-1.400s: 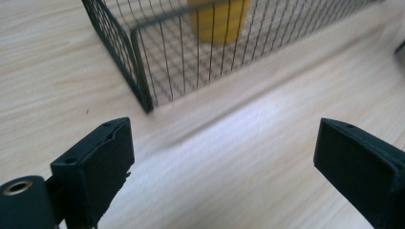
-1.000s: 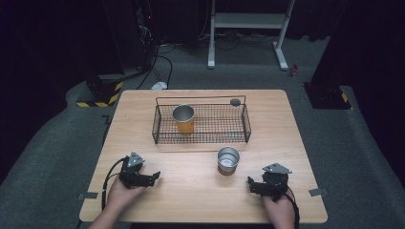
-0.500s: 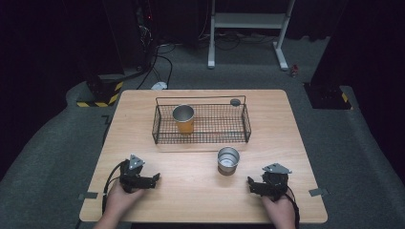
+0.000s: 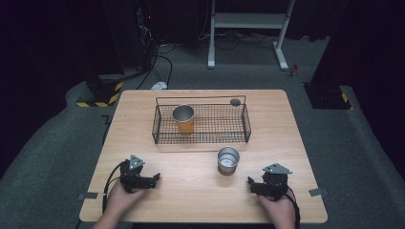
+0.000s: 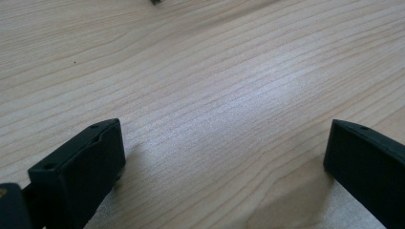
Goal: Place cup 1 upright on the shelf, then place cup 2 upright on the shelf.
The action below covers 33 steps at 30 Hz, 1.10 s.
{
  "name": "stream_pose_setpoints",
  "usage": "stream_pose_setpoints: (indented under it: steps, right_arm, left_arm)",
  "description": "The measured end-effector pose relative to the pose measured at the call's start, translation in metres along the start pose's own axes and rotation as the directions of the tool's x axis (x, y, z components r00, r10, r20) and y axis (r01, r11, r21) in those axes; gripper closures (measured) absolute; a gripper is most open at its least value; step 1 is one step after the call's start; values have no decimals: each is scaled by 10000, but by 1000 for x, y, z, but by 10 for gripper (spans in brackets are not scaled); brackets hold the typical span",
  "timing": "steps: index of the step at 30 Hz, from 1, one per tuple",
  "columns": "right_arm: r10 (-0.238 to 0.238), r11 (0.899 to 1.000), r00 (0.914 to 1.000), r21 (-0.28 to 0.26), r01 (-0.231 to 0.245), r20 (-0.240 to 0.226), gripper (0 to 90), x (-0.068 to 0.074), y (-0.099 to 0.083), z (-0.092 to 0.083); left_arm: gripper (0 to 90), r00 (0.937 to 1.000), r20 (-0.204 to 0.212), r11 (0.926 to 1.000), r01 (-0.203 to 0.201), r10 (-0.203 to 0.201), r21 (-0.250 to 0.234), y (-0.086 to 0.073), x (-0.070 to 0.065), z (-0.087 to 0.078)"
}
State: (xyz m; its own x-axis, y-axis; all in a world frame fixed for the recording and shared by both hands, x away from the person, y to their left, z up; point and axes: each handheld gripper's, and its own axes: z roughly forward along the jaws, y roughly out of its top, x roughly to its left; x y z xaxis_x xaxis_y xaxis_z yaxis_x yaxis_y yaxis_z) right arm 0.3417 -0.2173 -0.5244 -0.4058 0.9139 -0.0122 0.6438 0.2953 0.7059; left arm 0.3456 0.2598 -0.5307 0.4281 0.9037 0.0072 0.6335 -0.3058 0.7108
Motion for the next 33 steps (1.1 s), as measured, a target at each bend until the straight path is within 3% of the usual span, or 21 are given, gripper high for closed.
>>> stream_pose_setpoints:
  steps: [14, 33]
  right_arm:
    - [-84, 9970, 9999, -774, 73, -137, 131, 1, 2, -9]
    - [-393, 9928, 9981, -1153, 336, -469, 131, 19, 9, -14]
  left_arm:
    - [6, 10000, -37, 10000, -7, 7, 1, 0, 0, 0]
    - [7, 10000, -51, 10000, -17, 17, 23, -1, 0, -1]
